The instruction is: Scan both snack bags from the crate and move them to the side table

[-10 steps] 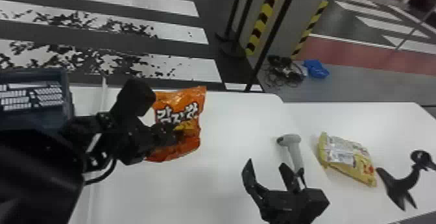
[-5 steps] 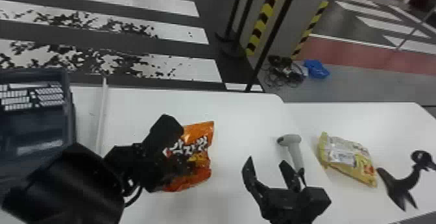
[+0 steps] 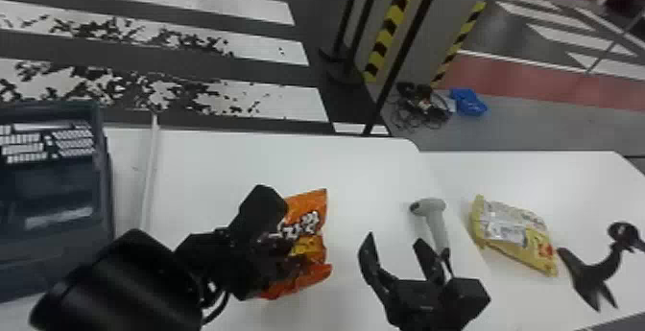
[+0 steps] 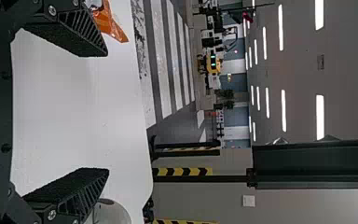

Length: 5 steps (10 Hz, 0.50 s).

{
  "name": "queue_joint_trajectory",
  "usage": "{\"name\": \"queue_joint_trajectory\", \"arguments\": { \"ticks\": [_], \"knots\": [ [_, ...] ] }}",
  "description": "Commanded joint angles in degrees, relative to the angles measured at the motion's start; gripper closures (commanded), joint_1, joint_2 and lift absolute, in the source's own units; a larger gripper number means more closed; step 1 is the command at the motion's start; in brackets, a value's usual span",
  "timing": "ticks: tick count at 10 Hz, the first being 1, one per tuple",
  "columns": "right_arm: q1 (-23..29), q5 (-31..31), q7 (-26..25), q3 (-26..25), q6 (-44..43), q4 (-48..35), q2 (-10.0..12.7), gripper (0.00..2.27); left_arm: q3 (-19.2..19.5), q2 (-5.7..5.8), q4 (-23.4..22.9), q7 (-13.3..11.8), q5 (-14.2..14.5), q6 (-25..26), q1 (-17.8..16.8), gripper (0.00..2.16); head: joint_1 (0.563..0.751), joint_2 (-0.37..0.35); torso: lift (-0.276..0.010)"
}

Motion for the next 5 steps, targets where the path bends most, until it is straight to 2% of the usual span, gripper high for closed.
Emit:
{"name": "queue_joint_trajectory", "arguments": {
  "ticks": [1, 3, 4, 5],
  "knots": [
    [-0.15, 0.0, -0.01, 0.09, 0.15, 0.0, -0.01, 0.12, 0.31, 0.18, -0.51, 1.76, 1.15, -0.07, 0.89, 0.0, 0.695, -0.35, -0.099],
    [-0.15, -0.09, 0.07, 0.09, 0.15, 0.0, -0.09, 0.12, 2.07, 0.7, -4.03, 5.1, 3.35, -1.65, 2.56, 0.03, 0.695, -0.35, -0.099],
    [-0.06, -0.44, 0.07, 0.0, -0.03, 0.0, -0.18, 0.12, 4.09, 1.49, -8.77, 6.86, 4.84, -6.05, 5.47, 0.03, 0.695, -0.35, -0.099],
    [-0.06, -0.53, 0.07, -0.17, -0.03, 0.0, -0.18, 0.12, 6.64, 2.64, -14.66, 8.0, 6.25, -7.98, 8.37, 0.03, 0.695, -0.35, -0.099]
  ]
}}
